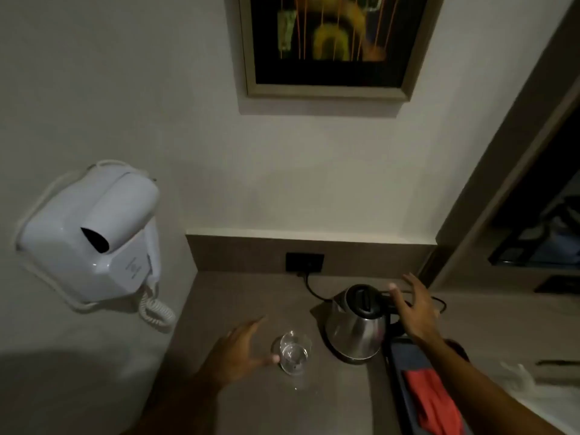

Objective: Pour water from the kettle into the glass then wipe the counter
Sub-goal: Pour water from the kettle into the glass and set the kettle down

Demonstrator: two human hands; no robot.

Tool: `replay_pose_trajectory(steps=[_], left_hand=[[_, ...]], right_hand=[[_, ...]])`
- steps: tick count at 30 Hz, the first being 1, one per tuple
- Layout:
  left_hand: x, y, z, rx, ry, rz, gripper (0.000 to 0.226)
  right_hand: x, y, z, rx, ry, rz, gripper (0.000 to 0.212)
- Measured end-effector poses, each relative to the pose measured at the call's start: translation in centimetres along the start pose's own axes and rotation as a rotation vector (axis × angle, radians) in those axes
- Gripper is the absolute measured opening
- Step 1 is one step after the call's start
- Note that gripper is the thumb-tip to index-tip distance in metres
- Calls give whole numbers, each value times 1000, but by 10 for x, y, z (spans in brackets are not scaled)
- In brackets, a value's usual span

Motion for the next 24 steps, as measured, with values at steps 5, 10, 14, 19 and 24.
replay_pose_trajectory(steps=[5,10,14,19,24], left_hand=[[2,19,-44,-15,63,15,114],[16,24,-68,-134,29,-20,100],[30,21,-79,-175,78,6,101],[39,18,-89,-154,57,-19,98],[39,18,-89,-130,56,-14,96]], right_hand=[[4,-30,-4,237,9,-130,30],[21,-54,-22,427,12,-297,37],[22,-64,-35,479,-21,-385,49],[25,-69,-40,445,-1,-396,49],[22,-56,-38,350,35,-327,56]])
Point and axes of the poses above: each hand's wrist, its own x-axis towards the middle knuckle, its own z-axis out of the back of the hand, y = z × x, the point moved 1 cm from there along x, towards the middle knuckle, and after that the axes turned 1 degree about z, right-handed, at the moved point
